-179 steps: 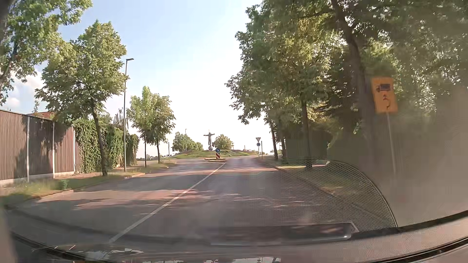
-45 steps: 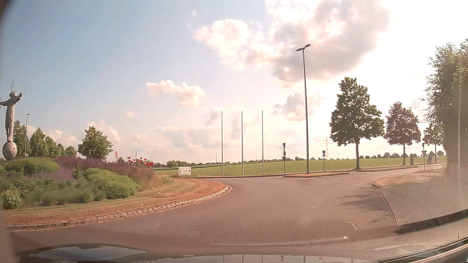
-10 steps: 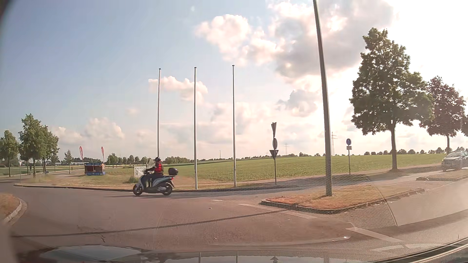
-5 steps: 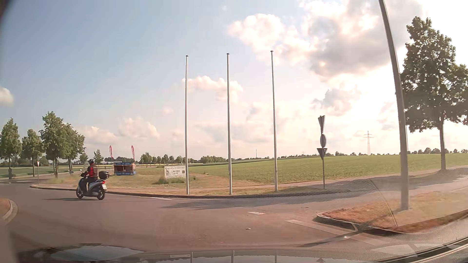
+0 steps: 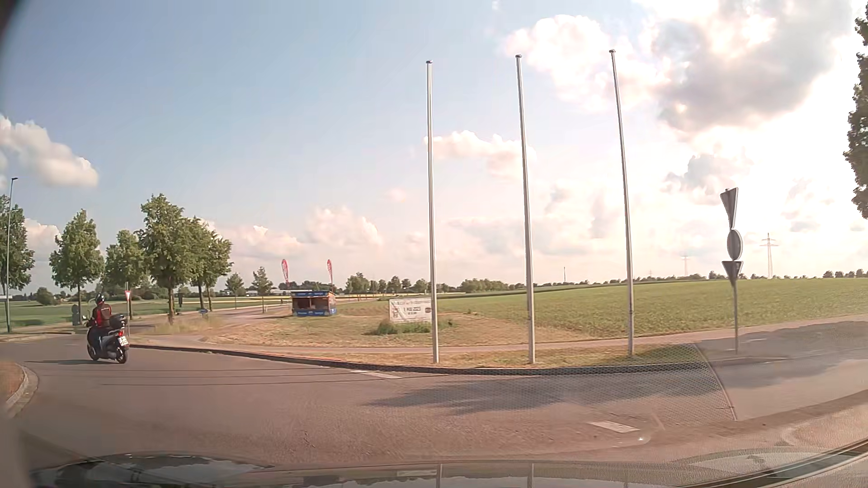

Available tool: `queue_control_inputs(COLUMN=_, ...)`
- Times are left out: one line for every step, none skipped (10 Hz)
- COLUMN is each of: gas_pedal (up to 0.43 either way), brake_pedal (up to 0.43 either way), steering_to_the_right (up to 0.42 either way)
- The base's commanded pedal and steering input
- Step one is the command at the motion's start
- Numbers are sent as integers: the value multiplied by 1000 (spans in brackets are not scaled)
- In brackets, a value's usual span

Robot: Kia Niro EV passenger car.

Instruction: Follow the waypoints while adhering to traffic rules and regulations

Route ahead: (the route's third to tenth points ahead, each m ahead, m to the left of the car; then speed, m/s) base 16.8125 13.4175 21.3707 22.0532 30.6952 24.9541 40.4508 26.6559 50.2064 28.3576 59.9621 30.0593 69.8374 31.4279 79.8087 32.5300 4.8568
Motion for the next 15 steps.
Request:
queue_control_inputs(gas_pedal=98, brake_pedal=12, steering_to_the_right=-326)
queue_control_inputs(gas_pedal=110, brake_pedal=12, steering_to_the_right=-323)
queue_control_inputs(gas_pedal=110, brake_pedal=12, steering_to_the_right=-320)
queue_control_inputs(gas_pedal=110, brake_pedal=12, steering_to_the_right=-320)
queue_control_inputs(gas_pedal=110, brake_pedal=12, steering_to_the_right=-320)
queue_control_inputs(gas_pedal=110, brake_pedal=12, steering_to_the_right=-319)
queue_control_inputs(gas_pedal=110, brake_pedal=12, steering_to_the_right=-313)
queue_control_inputs(gas_pedal=110, brake_pedal=12, steering_to_the_right=-296)
queue_control_inputs(gas_pedal=110, brake_pedal=12, steering_to_the_right=-282)
queue_control_inputs(gas_pedal=110, brake_pedal=12, steering_to_the_right=-276)
queue_control_inputs(gas_pedal=110, brake_pedal=12, steering_to_the_right=-275)
queue_control_inputs(gas_pedal=110, brake_pedal=12, steering_to_the_right=-275)
queue_control_inputs(gas_pedal=110, brake_pedal=12, steering_to_the_right=-268)
queue_control_inputs(gas_pedal=110, brake_pedal=12, steering_to_the_right=-262)
queue_control_inputs(gas_pedal=110, brake_pedal=12, steering_to_the_right=-259)
